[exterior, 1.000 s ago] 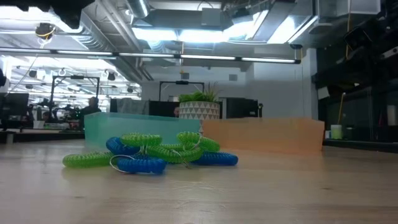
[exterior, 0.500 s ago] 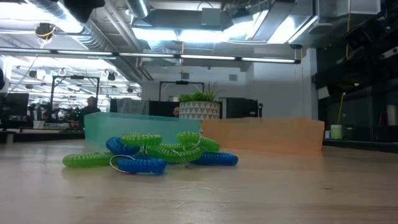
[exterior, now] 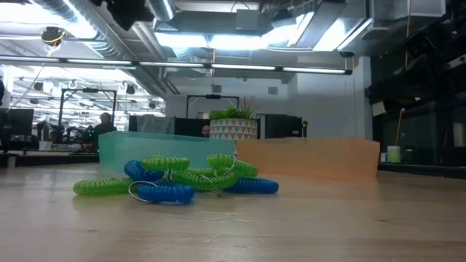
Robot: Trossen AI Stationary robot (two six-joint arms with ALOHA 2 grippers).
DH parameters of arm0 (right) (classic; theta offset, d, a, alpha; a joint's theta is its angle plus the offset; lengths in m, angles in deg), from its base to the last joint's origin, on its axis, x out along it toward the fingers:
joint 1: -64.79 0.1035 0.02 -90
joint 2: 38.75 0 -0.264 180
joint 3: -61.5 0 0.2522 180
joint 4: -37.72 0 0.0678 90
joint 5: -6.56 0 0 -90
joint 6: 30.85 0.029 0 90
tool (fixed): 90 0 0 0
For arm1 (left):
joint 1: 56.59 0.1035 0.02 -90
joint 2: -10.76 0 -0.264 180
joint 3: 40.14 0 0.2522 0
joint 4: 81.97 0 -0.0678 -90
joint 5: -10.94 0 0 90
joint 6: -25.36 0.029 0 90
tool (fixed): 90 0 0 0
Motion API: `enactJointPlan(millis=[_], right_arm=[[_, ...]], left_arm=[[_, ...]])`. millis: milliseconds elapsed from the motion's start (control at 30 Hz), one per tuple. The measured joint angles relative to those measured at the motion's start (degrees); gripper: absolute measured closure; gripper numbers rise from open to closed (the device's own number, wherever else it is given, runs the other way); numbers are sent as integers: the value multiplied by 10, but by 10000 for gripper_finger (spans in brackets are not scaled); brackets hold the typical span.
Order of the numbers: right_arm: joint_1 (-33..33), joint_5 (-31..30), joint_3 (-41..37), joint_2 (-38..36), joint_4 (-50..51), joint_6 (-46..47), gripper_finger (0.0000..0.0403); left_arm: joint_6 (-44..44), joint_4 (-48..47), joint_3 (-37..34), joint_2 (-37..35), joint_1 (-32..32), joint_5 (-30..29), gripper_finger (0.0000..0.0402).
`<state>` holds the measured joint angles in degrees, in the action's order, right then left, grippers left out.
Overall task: Sort spring keychains
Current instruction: Put the blue spring keychain into the green bin
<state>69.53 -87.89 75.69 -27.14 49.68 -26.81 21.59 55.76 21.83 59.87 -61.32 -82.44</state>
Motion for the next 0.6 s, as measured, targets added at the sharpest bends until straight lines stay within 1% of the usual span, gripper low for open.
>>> enactJointPlan(millis=[200, 500, 600], right_arm=[[0, 0, 0, 0, 0, 0, 395], [0, 0, 0, 0, 0, 0, 395], [0, 0, 0, 0, 0, 0, 395]], left_arm=[[0, 54, 5, 32, -8, 0, 231], [0, 84, 5, 33, -8, -1, 231], [0, 79, 5, 37, -8, -1, 231]])
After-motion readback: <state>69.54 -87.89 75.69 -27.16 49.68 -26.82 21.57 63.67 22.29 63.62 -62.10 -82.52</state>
